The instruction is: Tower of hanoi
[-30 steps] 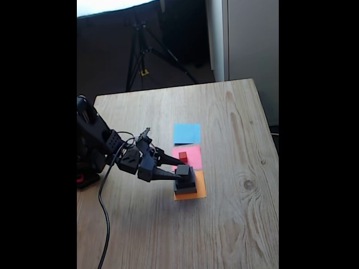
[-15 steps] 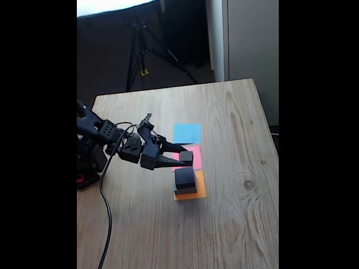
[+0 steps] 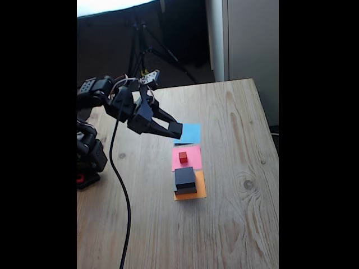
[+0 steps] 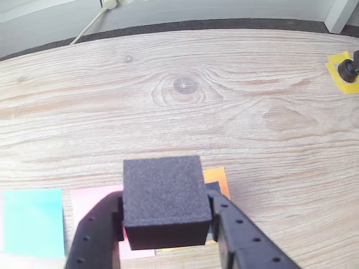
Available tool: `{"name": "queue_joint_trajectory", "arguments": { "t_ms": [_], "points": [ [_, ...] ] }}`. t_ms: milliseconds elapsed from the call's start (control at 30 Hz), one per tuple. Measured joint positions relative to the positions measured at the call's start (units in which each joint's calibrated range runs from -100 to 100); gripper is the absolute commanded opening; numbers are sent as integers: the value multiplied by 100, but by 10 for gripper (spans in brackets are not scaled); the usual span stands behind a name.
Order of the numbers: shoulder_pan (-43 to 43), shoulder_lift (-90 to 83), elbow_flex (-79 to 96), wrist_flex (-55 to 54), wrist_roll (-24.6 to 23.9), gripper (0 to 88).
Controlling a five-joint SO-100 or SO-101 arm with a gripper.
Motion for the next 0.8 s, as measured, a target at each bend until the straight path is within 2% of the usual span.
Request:
{"name": "queue_joint_trajectory", "arguments": {
  "t_ms": [133, 333, 633, 800],
  "points": [
    [-227, -60, -1304, 1345, 69, 87],
    [-733, -368, -2503, 2426, 156, 89],
    [-1838, -650, -2668, 2866, 174, 93],
    [-2468, -795, -2095, 2818, 174, 99]
  ]
}}
